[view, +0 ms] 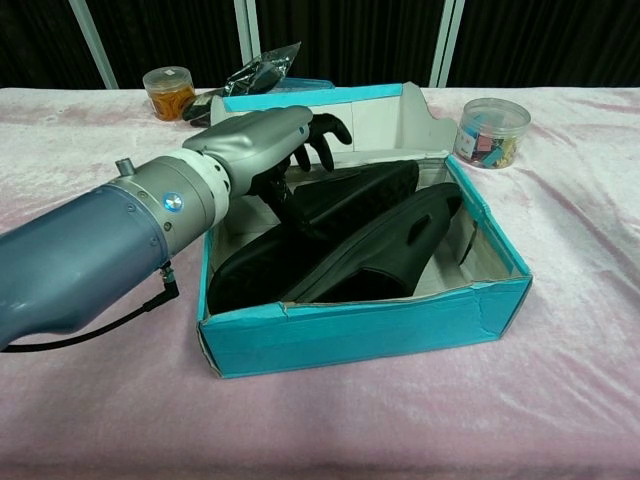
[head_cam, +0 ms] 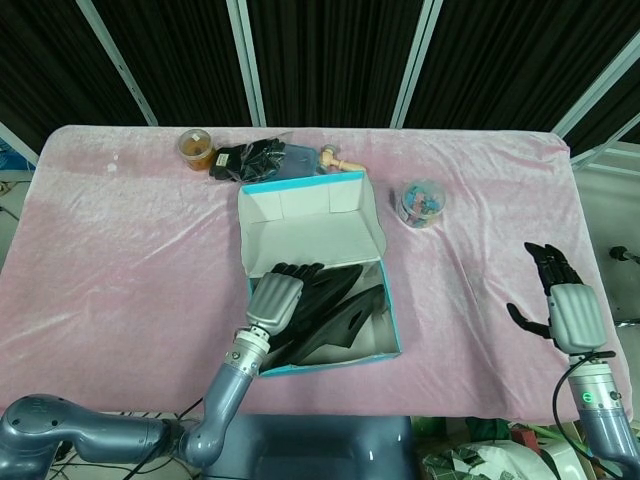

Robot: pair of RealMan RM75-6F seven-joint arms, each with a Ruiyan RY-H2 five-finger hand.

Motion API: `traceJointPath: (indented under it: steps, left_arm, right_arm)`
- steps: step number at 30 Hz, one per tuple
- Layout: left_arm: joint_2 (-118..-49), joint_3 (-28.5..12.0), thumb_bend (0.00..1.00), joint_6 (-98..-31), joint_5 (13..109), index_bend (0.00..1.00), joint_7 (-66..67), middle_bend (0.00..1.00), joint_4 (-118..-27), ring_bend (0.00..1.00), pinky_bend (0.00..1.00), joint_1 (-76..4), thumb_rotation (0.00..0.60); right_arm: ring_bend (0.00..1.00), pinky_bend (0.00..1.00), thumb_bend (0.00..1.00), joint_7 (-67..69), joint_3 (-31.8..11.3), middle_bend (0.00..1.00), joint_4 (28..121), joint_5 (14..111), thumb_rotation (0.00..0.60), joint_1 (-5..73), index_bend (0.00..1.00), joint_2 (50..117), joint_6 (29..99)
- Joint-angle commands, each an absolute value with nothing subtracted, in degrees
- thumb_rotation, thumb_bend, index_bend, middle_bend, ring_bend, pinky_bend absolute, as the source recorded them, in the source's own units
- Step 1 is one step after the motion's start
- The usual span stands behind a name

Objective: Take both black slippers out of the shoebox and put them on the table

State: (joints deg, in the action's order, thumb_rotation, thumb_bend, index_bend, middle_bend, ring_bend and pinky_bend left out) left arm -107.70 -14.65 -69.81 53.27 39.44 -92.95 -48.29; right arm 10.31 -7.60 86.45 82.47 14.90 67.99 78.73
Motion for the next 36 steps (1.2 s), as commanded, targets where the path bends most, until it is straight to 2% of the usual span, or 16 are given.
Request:
traceJointPath:
  steps: [1, 11, 23, 27, 32, 36]
  left_arm:
    - [-107.74, -13.92, 0.0, -71.35, 54.96, 0.17, 39.21, 0.27, -93.98, 0.26, 0.28, -47.63, 0.6]
    - [-108.52, -13.65, 0.01, -72.73, 56.17, 0.17, 40.7, 0.28, -94.85, 0.26, 0.44, -47.28, 0.6]
    - [-111.5, -14.29, 0.01, -72.7, 54.56, 0.13, 43.3, 0.28, -89.77, 0.26, 0.41, -47.61, 0.6]
    - [-113.17, -14.51, 0.04, -72.07, 54.73, 0.18, 42.47, 0.3, -87.1, 0.28, 0.46, -47.88, 0.6]
    - [-115.61, -14.67, 0.13, -72.22, 57.11, 0.31, 39.58, 0.42, -82.86, 0.43, 0.67, -47.93, 0.6]
    - [-116.21, -15.0, 0.15, -72.18, 58.62, 0.35, 37.61, 0.46, -81.01, 0.46, 0.7, -47.7, 0.6]
  right_arm:
    - [0.07, 0.24, 0.2, 10.43, -7.57, 0.1, 86.35, 82.53, 0.6, 14.85, 0.09, 68.02, 78.67]
    - [0.07, 0.24, 0.2, 11.54, -7.59, 0.1, 85.25, 82.45, 0.6, 14.69, 0.09, 68.63, 78.39]
    - [0.07, 0.24, 0.2, 12.31, -7.66, 0.1, 85.11, 82.09, 0.6, 13.76, 0.09, 68.38, 79.05]
    - [0.07, 0.24, 0.2, 12.37, -7.66, 0.1, 85.24, 82.05, 0.6, 13.78, 0.09, 68.38, 78.75]
    - [0.07, 0.24, 0.2, 12.08, -7.79, 0.1, 85.6, 82.18, 0.6, 13.78, 0.09, 68.3, 78.84]
    - [0.07, 0.24, 0.2, 12.01, -8.03, 0.1, 85.76, 81.91, 0.6, 13.64, 0.09, 68.17, 79.02]
